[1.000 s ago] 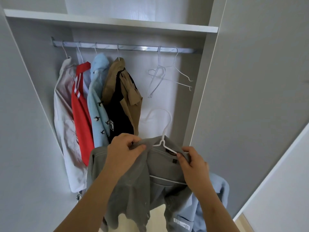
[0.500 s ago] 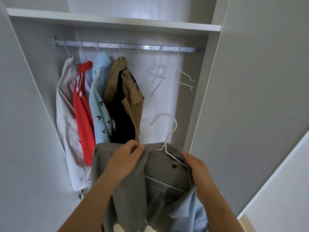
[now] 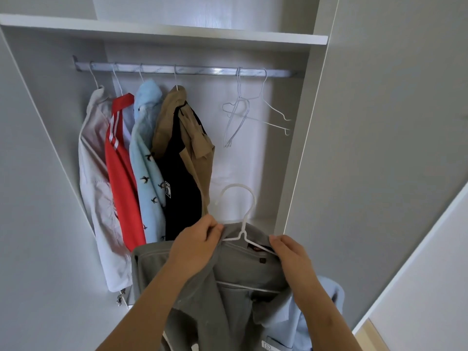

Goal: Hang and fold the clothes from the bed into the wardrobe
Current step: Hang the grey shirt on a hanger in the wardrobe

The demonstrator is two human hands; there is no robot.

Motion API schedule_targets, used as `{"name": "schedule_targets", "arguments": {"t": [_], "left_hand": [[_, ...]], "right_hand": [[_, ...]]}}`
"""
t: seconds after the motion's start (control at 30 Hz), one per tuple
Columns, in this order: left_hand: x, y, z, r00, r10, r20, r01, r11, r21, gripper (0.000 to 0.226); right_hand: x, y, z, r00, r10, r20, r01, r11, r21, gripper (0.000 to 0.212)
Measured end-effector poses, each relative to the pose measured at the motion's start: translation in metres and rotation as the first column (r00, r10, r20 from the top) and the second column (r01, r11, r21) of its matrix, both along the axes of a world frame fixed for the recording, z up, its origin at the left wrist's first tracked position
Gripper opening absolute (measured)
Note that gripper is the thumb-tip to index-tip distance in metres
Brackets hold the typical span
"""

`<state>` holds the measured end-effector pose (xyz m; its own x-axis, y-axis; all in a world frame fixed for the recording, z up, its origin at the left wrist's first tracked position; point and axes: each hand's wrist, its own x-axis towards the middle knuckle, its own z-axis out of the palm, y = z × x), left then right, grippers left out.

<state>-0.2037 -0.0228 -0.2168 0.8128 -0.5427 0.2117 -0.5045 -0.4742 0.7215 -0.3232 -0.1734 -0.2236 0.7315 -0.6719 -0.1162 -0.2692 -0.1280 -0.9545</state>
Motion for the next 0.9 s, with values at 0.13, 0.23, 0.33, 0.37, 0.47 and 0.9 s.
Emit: {"name": "schedule_targets", "arguments": {"t": [0.13,0.23,0.33,0.37,0.47,0.9], "left_hand": [[-0.009,-0.012,-0.001,0.996,-0.040,0.082,0.044,0.998,-0.050,0.024],[-0.013,-0.015,-0.002,0.996,-0.076,0.046,0.079,0.995,-0.063,0.024],[-0.007,-0.007,0.000,0.996,-0.020,0.082,0.026,0.997,-0.073,0.025],[-0.004,-0.004,0.002,0.993,0.003,0.121,0.005,0.998,-0.066,0.025],[-0.004,-0.005,0.009,0.965,-0.070,0.254,0.064,0.997,0.033,0.016],[-0.018,-0.014,0.011,0.960,-0.159,0.231,0.152,0.987,0.050,0.012]], "right_hand": [[0.010,0.014,0.003,0.995,0.044,-0.093,-0.066,0.964,-0.257,0.032],[0.010,0.013,0.003,0.997,0.011,-0.072,-0.025,0.980,-0.196,0.033],[0.006,0.000,0.002,0.998,-0.058,-0.020,0.056,0.997,-0.061,0.034],[0.004,-0.003,0.000,0.997,-0.081,-0.008,0.081,0.996,-0.041,0.034],[0.003,-0.005,-0.004,0.995,-0.101,0.012,0.101,0.994,-0.034,0.035],[0.004,0.001,-0.001,0.999,-0.022,0.050,0.025,0.997,-0.069,0.032]]}}
